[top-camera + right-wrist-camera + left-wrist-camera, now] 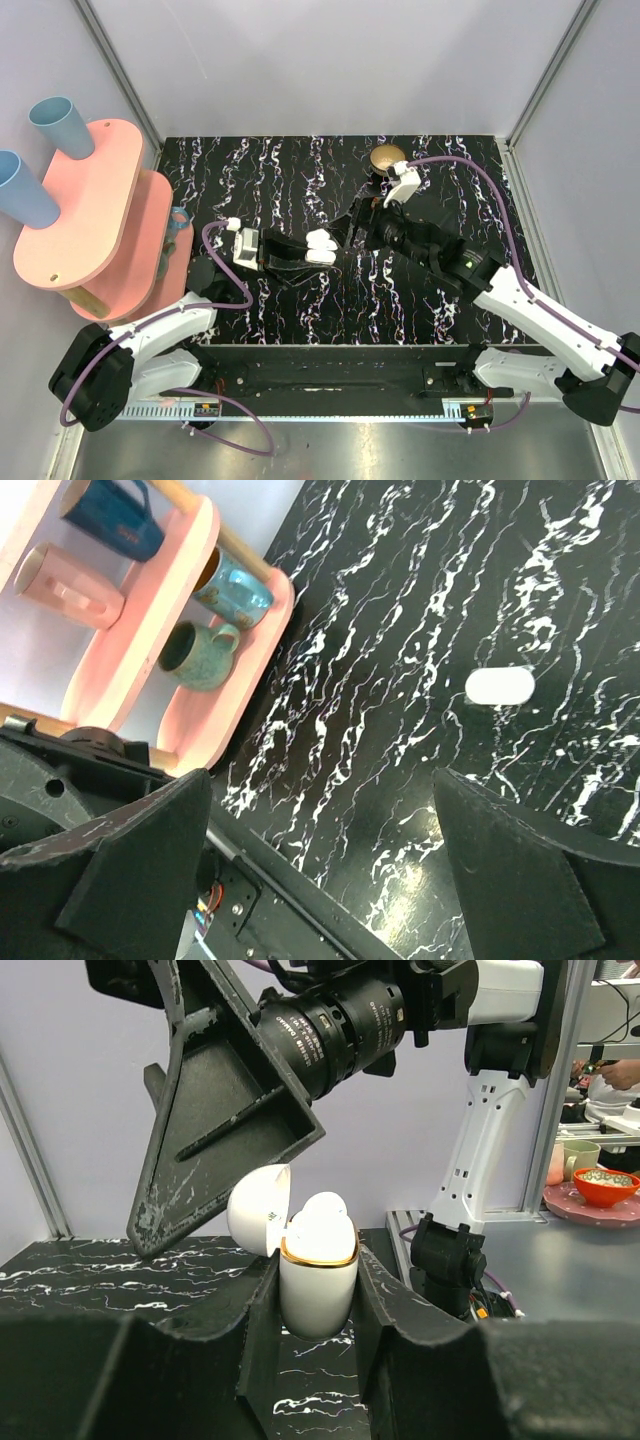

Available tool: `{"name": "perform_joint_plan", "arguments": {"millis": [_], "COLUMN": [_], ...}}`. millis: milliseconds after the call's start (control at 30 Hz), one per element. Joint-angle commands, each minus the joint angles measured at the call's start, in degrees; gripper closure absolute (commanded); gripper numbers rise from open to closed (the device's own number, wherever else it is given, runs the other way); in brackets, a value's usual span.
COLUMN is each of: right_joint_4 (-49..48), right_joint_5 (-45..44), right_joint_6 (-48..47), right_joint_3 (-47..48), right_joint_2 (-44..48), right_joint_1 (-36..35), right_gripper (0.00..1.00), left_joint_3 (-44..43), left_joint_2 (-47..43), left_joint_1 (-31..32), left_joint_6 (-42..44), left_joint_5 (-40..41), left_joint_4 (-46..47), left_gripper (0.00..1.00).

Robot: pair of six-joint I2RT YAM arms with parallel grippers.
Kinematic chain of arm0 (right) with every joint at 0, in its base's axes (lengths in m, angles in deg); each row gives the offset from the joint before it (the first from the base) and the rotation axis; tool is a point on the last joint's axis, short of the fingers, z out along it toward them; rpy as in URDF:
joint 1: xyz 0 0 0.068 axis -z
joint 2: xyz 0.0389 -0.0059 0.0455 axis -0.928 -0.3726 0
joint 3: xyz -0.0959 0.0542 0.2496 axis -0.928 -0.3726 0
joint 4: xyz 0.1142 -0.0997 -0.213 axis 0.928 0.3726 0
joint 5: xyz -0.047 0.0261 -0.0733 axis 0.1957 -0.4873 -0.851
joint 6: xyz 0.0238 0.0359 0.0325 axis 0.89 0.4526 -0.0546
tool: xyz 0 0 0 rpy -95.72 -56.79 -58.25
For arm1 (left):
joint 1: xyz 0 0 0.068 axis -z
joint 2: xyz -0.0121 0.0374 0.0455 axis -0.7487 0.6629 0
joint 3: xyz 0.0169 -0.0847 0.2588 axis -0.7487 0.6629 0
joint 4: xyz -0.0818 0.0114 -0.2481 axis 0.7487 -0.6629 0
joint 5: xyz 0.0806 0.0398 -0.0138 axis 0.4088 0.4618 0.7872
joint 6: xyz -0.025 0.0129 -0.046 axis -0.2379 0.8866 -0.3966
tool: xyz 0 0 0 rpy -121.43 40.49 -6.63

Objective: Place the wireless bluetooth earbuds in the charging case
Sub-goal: Close the charging case.

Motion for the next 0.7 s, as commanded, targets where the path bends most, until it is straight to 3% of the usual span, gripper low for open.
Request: {"name": "perform_joint_plan", "arguments": {"millis": [0,133,667], "right_joint_4": [-4.31,-6.87,-2.47], "right_joint_5": [4.67,5.3,5.21], "right_joint_6": [0.64,0.47,-0.42], "right_joint_3": [1.54,0.48,5.49], "right_joint_2": [-0.58,-0.75,-5.5], "right_joint_1": [0.19,0.19,0.19], "right_gripper": [0.0,0.0,0.0], "left_joint_3": [-1.82,-1.2,-1.9], "left_joint_2": [0.16,0.25,1.48], "left_joint_1": [0.07,-0.01,0.07], "left_joint_6": [-0.93,-0.94,-0.67], "left_joint_5": [-0.77,-0.33,-0.41], "left_joint_4": [21.74,21.82,21.74], "left_gripper": [1.0,1.0,1.0]}}
